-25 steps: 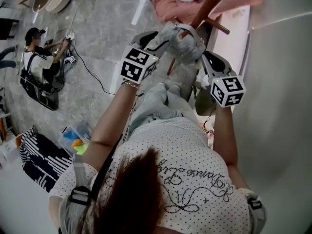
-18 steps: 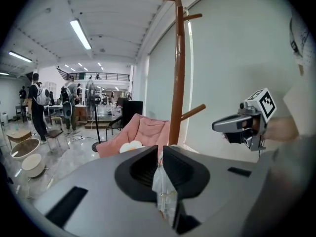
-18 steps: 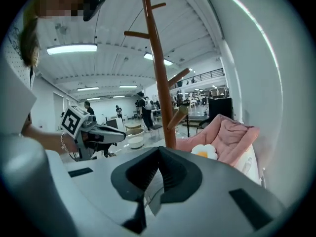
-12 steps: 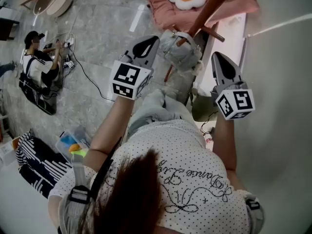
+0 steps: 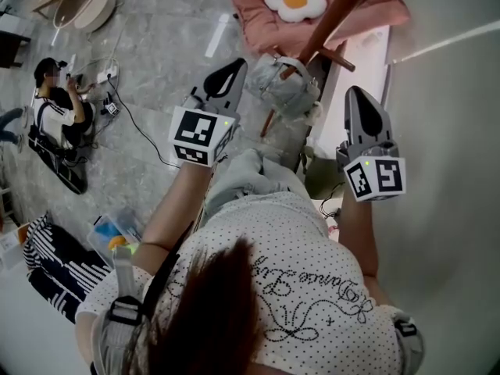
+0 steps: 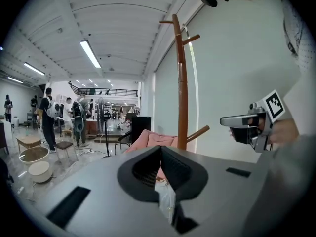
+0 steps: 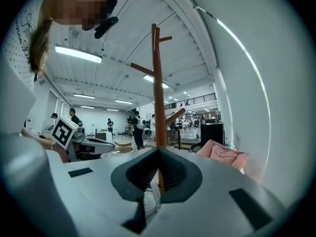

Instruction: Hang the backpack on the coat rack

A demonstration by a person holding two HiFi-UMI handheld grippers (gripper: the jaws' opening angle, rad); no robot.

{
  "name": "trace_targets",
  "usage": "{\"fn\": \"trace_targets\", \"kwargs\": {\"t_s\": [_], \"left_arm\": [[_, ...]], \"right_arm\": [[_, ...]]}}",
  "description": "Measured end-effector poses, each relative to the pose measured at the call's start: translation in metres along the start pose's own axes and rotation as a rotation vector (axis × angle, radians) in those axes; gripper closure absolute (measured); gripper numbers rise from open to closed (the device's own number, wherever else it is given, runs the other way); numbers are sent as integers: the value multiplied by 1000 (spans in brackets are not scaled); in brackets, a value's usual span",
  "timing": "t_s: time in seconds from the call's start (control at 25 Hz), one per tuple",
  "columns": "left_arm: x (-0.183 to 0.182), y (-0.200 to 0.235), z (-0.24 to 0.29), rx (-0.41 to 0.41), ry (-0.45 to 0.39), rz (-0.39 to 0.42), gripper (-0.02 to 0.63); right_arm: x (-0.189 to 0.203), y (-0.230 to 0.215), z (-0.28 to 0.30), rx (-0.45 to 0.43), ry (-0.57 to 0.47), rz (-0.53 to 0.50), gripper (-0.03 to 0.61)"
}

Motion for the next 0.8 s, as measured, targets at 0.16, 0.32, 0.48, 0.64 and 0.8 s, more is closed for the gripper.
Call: {"fn": "trace_targets", "kwargs": {"t_s": [0.16, 0.32, 0.48, 0.64, 0.8], "left_arm": [[-2, 1, -1, -3, 0, 0, 609], [-5, 2, 0, -1, -14, -4, 609], [-7, 5, -2, -1, -21, -3, 609], [-6, 3, 1, -2, -15, -2, 609], [-2, 1, 6, -5, -7, -3, 609]], "right_arm": [[-3, 4, -1, -9, -1, -9, 566], [0, 5, 1, -11, 11, -6, 566], [2, 8, 2, -9, 19, 1, 565], [3, 5, 1, -2, 21, 2, 561], [7, -2, 1, 4, 21, 5, 560]]}}
Point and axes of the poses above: the fingertips, and each gripper's own axes: z forward along the fingers, y to its left, x out of its underside, the point moved 10 cm from there along -z, backward along the fingers, and after that the axes turned 5 degrees about z, right-handed, at the moved point
